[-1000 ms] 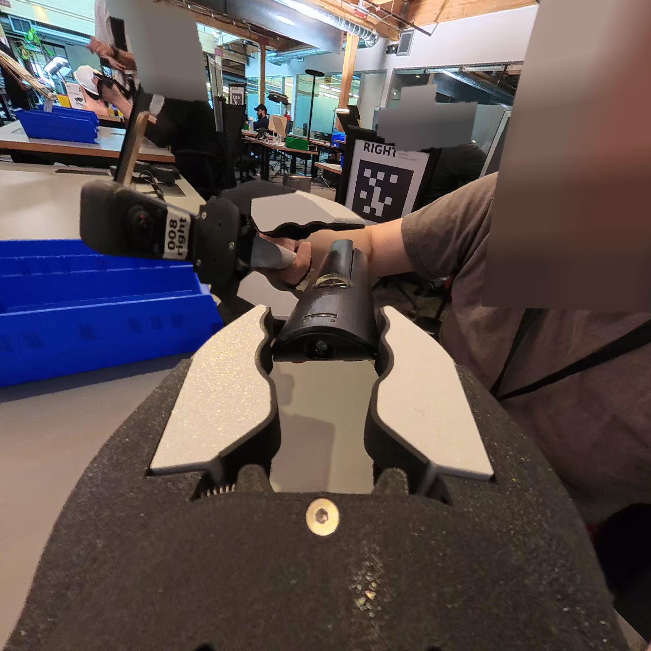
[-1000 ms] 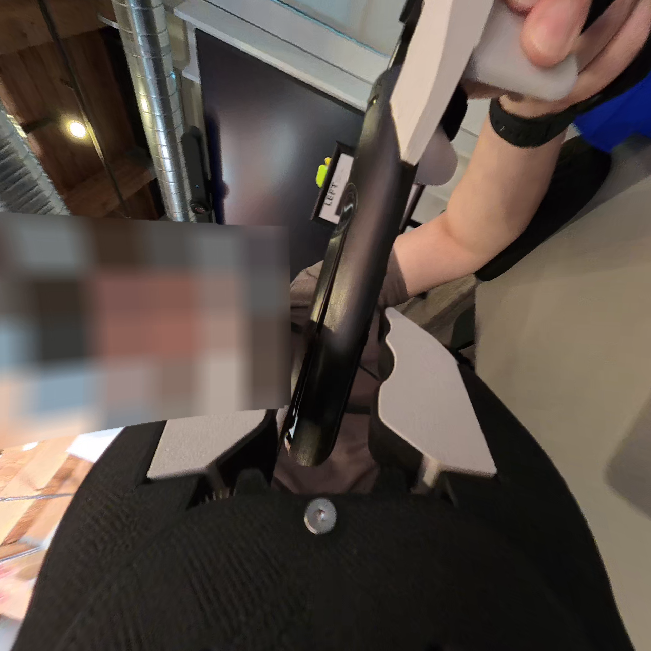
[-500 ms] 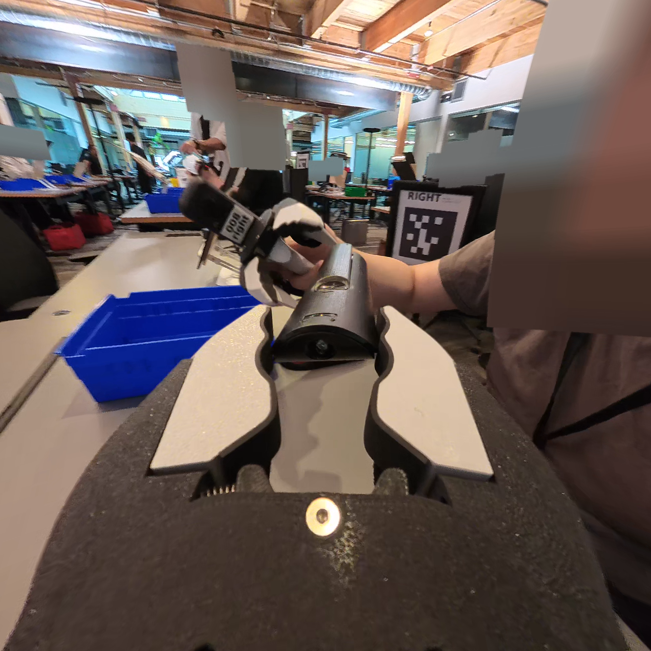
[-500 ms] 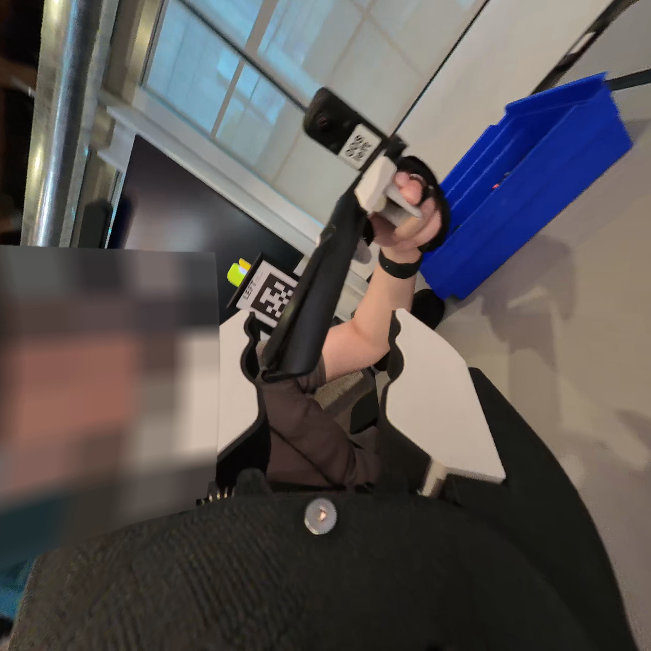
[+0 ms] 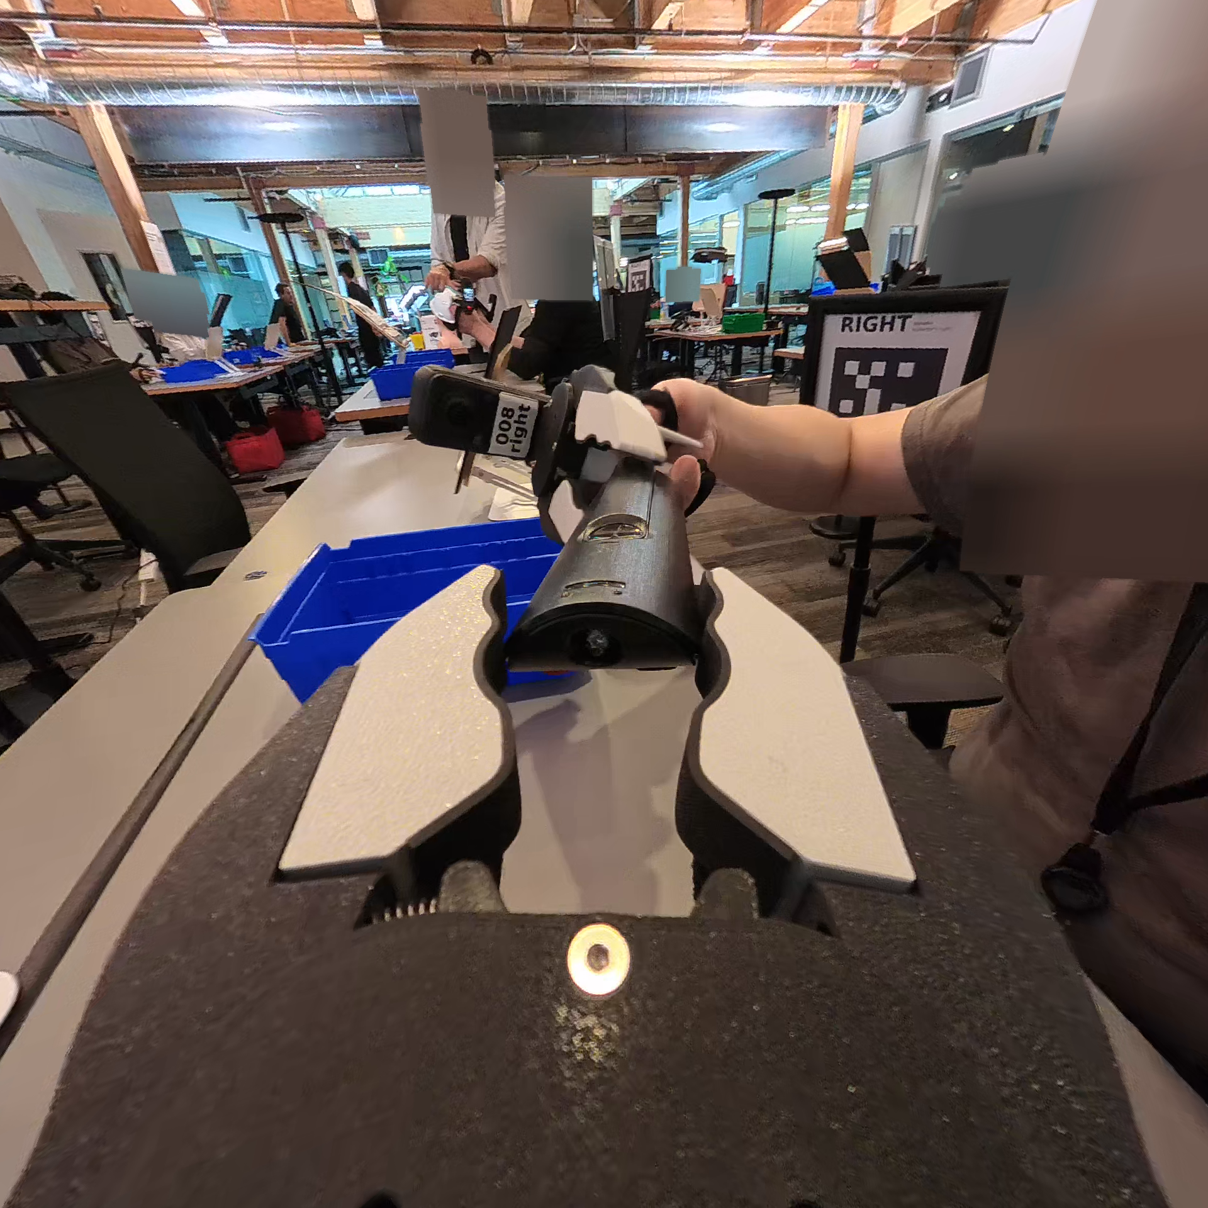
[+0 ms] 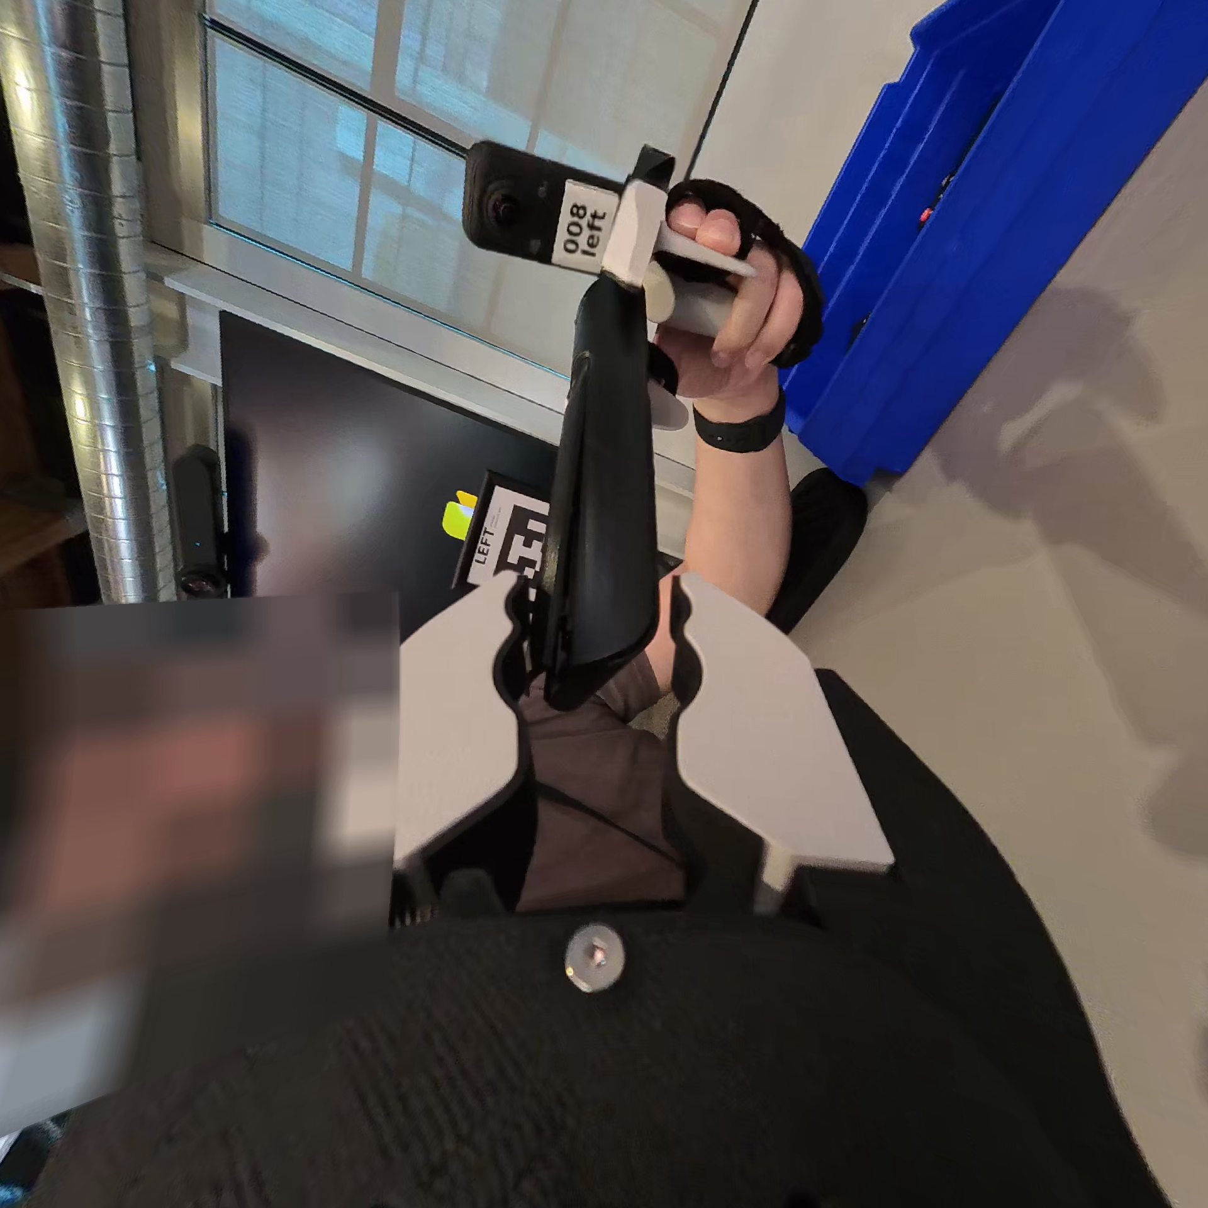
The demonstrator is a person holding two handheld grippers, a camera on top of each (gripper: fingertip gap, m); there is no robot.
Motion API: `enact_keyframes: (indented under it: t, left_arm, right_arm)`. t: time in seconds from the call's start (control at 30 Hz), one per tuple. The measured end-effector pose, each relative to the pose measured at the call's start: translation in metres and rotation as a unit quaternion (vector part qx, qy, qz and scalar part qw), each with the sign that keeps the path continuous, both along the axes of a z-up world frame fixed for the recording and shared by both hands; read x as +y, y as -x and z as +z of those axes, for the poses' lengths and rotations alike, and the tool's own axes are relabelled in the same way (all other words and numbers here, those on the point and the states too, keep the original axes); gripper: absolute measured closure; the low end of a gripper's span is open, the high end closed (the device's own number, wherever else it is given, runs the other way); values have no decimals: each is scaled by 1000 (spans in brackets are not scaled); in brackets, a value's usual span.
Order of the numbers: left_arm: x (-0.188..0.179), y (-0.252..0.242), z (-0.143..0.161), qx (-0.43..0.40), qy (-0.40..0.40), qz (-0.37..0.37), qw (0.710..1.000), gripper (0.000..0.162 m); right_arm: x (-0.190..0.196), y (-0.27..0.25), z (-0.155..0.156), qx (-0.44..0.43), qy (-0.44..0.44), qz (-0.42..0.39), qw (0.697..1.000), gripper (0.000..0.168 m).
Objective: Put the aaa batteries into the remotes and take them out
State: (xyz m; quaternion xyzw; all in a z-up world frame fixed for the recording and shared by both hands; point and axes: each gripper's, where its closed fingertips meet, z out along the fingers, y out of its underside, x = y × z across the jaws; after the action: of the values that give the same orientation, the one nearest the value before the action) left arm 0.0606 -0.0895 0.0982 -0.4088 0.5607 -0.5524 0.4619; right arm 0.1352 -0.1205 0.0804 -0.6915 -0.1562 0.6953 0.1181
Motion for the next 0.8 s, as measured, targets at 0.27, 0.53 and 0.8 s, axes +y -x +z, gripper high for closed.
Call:
enact_keyframes:
  t: [0.27,0.53,0.8]
  left_arm:
    - [0,2,1,0,-9,5,1000,106]
    - [-2,2,2,-1,-13,3,1000,106]
    - [-2,6,5,-5,-17,4,1000,106]
  right_arm:
    - [-1,3,3,6,4,-2,1000,132]
    - [-4,3,3,7,14,1,1000,133]
    - [-6,-5,7,14,16,-2,1000,132]
